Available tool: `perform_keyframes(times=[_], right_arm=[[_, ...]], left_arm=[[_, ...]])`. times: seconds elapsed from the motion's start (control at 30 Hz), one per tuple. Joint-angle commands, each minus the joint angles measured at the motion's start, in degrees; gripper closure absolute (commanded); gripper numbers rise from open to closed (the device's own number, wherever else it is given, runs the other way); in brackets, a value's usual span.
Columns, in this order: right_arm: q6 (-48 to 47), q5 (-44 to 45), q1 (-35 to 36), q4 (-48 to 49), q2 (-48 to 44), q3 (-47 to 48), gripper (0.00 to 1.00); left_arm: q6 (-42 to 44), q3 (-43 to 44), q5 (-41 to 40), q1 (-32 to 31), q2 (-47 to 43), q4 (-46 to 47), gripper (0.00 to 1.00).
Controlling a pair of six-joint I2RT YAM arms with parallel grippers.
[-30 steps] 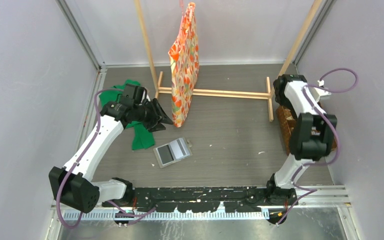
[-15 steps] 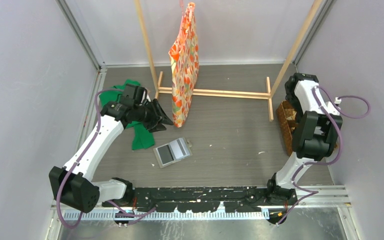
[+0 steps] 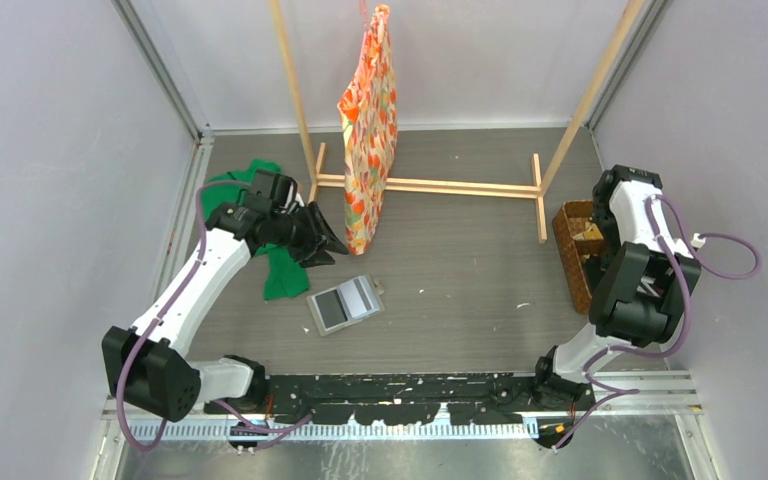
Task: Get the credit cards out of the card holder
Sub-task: Place the credit card in the storage box.
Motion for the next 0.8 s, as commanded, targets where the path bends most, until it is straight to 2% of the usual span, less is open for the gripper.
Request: perform_keyframes(times=[0.0, 0.27, 0.6, 0.7, 0.77], right_arm=[[19.6, 0.0, -1.0, -7.8, 0.2, -0.7, 0.99], [20.4, 1.7, -1.4, -4.4, -3.2, -1.3, 0.99], [20.3, 5.0, -1.5, -4.3, -2.4, 4.8, 0.99], [15.2, 6.3, -1.5, 1.7, -3.0, 5.0, 0.99], [7.6, 8.0, -1.5, 8.5, -3.8, 4.7, 0.99]], left_arm=[[0.9, 0.1, 1.4, 0.4, -0.7, 1.3, 0.58], [0.9, 0.4, 1.6, 0.4, -0.2, 1.2, 0.58], [0.7, 0.3, 2.0, 0.4, 0.7, 1.9, 0.59], [0.8, 0.2, 2.3, 0.4, 1.2, 2.2, 0.59], [0.9, 0.2, 2.6, 0.4, 1.6, 2.2, 0.59]])
